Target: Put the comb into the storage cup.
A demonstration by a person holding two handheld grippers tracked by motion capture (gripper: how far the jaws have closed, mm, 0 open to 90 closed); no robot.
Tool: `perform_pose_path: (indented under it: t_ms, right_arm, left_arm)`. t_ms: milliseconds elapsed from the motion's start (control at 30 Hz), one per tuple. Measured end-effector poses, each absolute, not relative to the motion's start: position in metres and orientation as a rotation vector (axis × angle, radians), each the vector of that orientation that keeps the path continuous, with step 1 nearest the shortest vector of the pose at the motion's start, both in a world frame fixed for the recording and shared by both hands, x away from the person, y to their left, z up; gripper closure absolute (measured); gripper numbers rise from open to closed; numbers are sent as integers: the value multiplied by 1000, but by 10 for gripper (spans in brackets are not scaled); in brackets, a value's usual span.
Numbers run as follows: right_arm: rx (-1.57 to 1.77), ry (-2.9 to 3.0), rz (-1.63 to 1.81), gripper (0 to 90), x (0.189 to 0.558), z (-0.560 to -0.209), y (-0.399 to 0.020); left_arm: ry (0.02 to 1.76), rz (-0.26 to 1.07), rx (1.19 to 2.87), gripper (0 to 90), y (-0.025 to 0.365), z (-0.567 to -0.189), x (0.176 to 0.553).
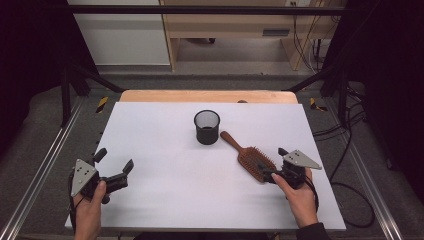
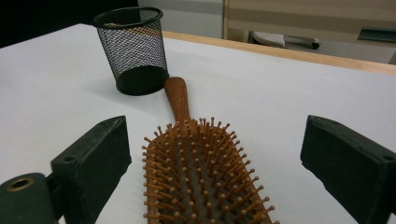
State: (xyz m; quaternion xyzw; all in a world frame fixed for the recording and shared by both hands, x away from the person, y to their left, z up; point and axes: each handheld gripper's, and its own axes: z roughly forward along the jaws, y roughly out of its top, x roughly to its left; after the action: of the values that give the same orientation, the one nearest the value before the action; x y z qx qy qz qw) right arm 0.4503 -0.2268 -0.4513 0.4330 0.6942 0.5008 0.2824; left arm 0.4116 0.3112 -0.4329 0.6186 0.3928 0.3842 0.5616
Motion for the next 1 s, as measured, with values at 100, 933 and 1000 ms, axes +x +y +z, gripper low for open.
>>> perform_pose_path:
  t_ms: [100, 933, 1000]
  right_arm:
    - [1189, 1869, 1305, 109, 454, -452, -220]
    - [1267, 1870, 1185, 252, 483, -431, -170]
    - [1309, 1867, 1174, 322, 488, -428, -167]
  left_arm:
    - [927, 900, 1453, 30, 312, -433, 412]
    - [931, 882, 1445, 31, 312, -434, 411]
    - [926, 881, 1449, 31, 310, -433, 410]
